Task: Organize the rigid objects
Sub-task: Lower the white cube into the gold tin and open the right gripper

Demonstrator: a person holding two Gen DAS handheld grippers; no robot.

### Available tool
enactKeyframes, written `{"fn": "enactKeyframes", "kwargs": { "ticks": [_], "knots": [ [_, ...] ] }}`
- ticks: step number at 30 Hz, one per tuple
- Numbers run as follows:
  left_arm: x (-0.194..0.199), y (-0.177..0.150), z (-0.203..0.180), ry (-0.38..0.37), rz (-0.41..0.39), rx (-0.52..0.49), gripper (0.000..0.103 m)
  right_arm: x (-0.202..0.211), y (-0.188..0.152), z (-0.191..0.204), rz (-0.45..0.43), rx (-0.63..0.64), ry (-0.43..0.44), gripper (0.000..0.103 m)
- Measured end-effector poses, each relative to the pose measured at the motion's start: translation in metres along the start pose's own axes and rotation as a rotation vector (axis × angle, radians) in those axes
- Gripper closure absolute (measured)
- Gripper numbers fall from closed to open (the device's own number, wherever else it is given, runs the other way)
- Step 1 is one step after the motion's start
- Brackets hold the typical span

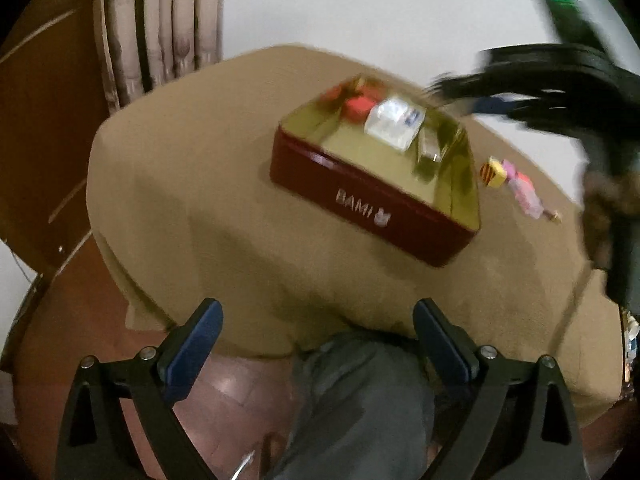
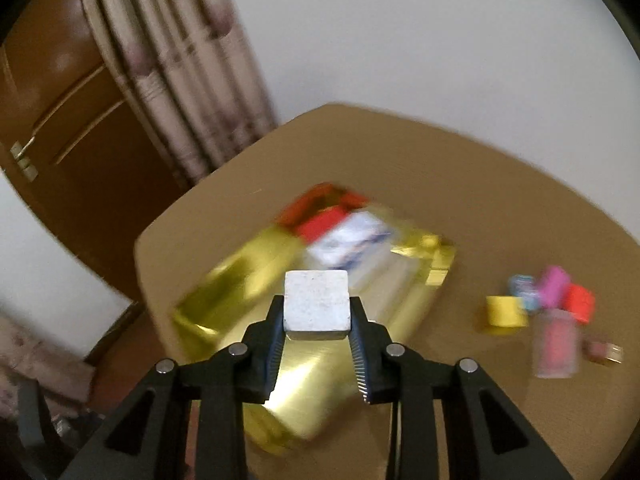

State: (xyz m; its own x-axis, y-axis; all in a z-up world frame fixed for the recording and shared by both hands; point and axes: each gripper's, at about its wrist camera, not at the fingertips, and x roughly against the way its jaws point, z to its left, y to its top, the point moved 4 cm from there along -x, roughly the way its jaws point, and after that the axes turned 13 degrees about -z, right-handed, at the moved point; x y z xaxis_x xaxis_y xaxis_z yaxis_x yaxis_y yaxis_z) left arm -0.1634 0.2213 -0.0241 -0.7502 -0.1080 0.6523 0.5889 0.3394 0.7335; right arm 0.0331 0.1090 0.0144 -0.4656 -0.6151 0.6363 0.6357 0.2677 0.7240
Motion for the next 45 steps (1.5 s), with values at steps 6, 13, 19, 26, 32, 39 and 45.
{"fn": "enactKeyframes", "kwargs": {
  "ticks": [6,13,19,26,32,39,45],
  "knots": [
    [0.009,0.01,0.007,0.056,-0.109,-0.039,0.009,-0.065,-0.002,0.027,0.113,0.001,0.001,0.073],
    [-0.001,0.012,0.028,0.055,-0.046,0.036,0.009,-0.111,0.002,0.037,0.155,0.01,-0.026,0.073],
    [-0.002,0.009,0.033,0.122,-0.032,0.02,0.009,-0.123,0.001,0.036,0.14,0.047,-0.082,0.073],
    [0.006,0.005,0.034,0.131,-0.048,0.015,0.009,-0.114,0.013,0.035,0.074,0.052,-0.127,0.066],
    [0.011,0.003,0.013,0.083,-0.061,-0.072,0.009,-0.035,0.031,0.03,-0.16,-0.005,-0.082,0.065],
    [0.016,-0.007,-0.024,-0.008,-0.049,-0.206,0.009,0.08,-0.048,-0.073,-0.266,0.016,-0.394,0.049],
    [0.03,-0.022,-0.079,-0.135,-0.049,-0.342,0.009,0.154,-0.132,-0.205,-0.167,-0.011,-0.705,0.049]
  ]
}}
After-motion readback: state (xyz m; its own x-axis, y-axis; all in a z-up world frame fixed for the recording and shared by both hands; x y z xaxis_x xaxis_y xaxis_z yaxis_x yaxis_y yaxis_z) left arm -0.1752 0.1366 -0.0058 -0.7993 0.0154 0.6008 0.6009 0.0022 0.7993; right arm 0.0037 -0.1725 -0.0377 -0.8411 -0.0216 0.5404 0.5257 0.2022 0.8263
